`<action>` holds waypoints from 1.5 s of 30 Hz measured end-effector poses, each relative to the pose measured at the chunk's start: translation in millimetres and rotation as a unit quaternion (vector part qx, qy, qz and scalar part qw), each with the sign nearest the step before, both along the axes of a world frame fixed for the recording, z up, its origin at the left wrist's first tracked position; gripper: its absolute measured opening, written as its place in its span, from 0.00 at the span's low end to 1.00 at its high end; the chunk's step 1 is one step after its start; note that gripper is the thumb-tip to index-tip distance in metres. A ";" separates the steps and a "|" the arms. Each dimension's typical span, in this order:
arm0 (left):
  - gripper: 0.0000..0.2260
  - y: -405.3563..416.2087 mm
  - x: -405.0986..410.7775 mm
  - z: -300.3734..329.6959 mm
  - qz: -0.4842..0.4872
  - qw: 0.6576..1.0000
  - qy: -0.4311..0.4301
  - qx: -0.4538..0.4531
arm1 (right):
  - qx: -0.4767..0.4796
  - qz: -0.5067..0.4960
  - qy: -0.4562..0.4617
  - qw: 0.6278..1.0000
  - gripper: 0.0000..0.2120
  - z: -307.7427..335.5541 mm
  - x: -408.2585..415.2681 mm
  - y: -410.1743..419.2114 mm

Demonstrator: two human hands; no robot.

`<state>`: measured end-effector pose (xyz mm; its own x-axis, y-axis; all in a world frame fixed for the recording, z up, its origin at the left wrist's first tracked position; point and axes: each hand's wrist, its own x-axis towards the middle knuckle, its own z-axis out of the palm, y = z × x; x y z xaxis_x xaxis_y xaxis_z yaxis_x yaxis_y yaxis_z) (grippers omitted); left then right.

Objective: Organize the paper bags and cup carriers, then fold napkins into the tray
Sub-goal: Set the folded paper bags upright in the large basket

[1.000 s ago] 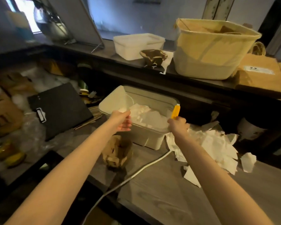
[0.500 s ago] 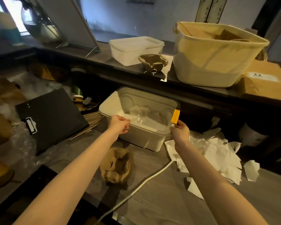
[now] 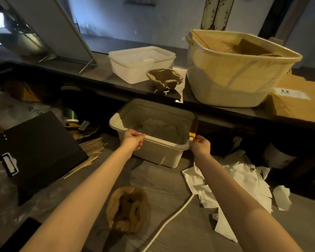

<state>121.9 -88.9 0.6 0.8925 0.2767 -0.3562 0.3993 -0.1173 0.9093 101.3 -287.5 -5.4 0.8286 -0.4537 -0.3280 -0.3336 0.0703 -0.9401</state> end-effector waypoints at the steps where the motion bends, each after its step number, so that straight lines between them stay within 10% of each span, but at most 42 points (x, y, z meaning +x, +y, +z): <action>1: 0.10 -1.1 1.4 1.0 -0.002 1.000 0.003 0.007 | 0.000 0.000 0.000 1.000 0.25 1.1 1.2 -0.3; 8: 0.06 -18.4 -5.4 16.9 -0.106 0.988 -0.024 0.107 | -0.009 0.031 -0.010 0.999 0.21 12.9 -6.9 -10.2; 26: 0.07 -218.4 -35.9 139.1 -0.378 0.911 -0.165 0.000 | -0.272 -0.071 -0.181 0.942 0.12 139.6 -87.2 -155.4; 35: 0.04 -287.4 -26.5 163.6 -0.363 0.915 -0.174 0.009 | -0.398 -0.066 -0.018 0.915 0.18 154.9 -63.5 -248.3; 45: 0.18 -316.8 -25.0 175.0 -0.374 0.918 -0.128 0.032 | -0.317 -0.032 0.010 0.948 0.20 171.6 -45.0 -256.4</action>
